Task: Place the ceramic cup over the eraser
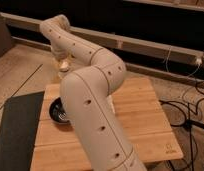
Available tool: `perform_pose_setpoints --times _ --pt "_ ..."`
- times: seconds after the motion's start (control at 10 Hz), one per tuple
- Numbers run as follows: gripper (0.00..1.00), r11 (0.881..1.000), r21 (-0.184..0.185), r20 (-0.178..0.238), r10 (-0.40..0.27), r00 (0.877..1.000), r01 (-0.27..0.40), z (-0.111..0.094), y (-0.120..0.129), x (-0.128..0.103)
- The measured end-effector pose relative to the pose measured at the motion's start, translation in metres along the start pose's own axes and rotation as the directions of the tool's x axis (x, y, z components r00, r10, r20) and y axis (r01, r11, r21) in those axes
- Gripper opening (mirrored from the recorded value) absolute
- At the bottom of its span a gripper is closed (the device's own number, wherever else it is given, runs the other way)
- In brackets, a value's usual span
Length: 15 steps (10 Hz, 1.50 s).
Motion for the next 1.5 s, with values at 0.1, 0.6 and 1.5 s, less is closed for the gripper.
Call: perform_pose_setpoints --times 0.1,0.6,1.5 --pt "0.00 1.000 0.000 -0.010 0.005 1.000 -0.005 0.003 -0.001 0.000" --pt "0.00 1.000 -0.017 -0.027 -0.001 1.000 0.000 0.016 0.003 -0.007" --pt "0.00 0.997 -0.056 -0.119 -0.062 0.991 0.055 0.049 0.011 0.002"
